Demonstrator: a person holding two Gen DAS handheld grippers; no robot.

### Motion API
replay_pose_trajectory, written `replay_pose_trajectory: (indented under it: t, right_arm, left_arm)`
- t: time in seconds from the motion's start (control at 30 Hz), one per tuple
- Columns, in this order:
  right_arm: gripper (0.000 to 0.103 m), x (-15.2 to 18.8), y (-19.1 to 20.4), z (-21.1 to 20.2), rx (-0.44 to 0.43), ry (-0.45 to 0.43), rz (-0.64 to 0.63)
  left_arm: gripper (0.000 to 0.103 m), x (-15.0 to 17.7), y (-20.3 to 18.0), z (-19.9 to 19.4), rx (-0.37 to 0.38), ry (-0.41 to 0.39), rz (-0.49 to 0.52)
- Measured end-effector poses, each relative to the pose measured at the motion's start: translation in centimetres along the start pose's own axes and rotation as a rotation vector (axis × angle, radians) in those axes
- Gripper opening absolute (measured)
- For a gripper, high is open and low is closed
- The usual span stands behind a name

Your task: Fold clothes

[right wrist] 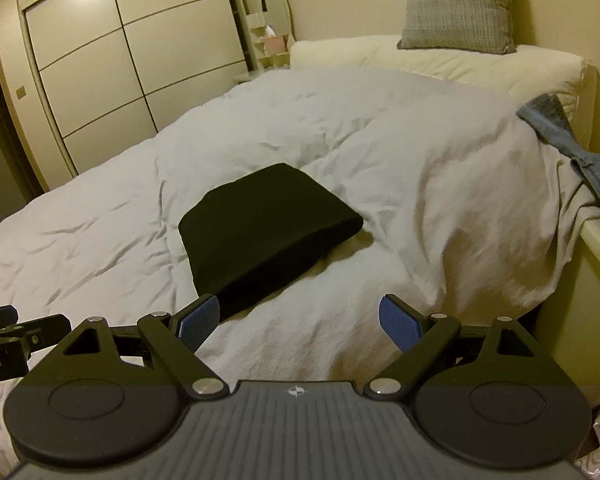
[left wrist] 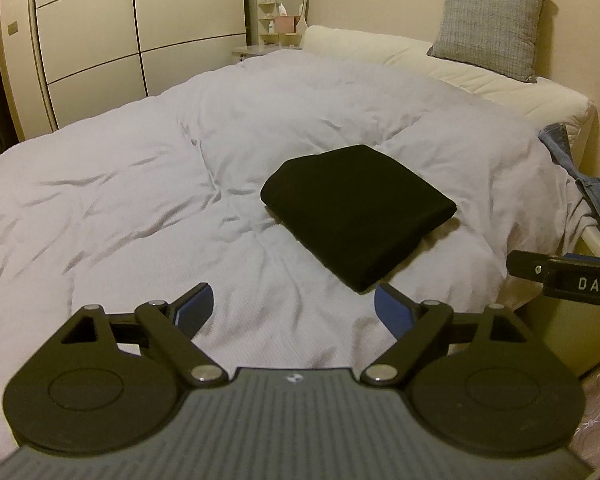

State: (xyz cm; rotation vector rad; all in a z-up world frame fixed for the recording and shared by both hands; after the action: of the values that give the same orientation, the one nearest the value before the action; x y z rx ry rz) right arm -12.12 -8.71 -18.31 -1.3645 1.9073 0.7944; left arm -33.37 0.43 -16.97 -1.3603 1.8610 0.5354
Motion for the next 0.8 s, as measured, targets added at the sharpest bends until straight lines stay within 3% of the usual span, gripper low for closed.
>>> replay_pose_trajectory:
  t: [0.6,0.7,0.8]
  right_arm:
    - [0.089,0.2,0.0,8.8,0.0,0.144,-0.014]
    - [0.089,0.4,-0.9,10.3,-0.071,0.129,0.069]
    - [0.089,1.1,-3.5,12.7,-0.273,0.083,0.361]
  left_arm:
    - [0.085,-0.9,2.7,9.8,0.041,0.144,-0.131]
    - [0.085,-1.4,4.0,12.2,0.118,0.175,-0.23]
    - [0.085,-2.2,5.7,15.3,0.226,0.212,-0.401]
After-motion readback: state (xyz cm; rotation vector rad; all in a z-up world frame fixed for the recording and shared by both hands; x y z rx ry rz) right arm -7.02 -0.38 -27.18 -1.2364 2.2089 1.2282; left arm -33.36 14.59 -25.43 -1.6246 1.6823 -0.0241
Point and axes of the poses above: each gripper's, at about its wrist camera, not at the fingertips, and z roughly the way its jaws point, y to its left, x to its underside, the point moved 4 cm from there along z, roughly the way its jaws point, and after that the axes turned 9 degrees about -z, right-handed, at the moved point
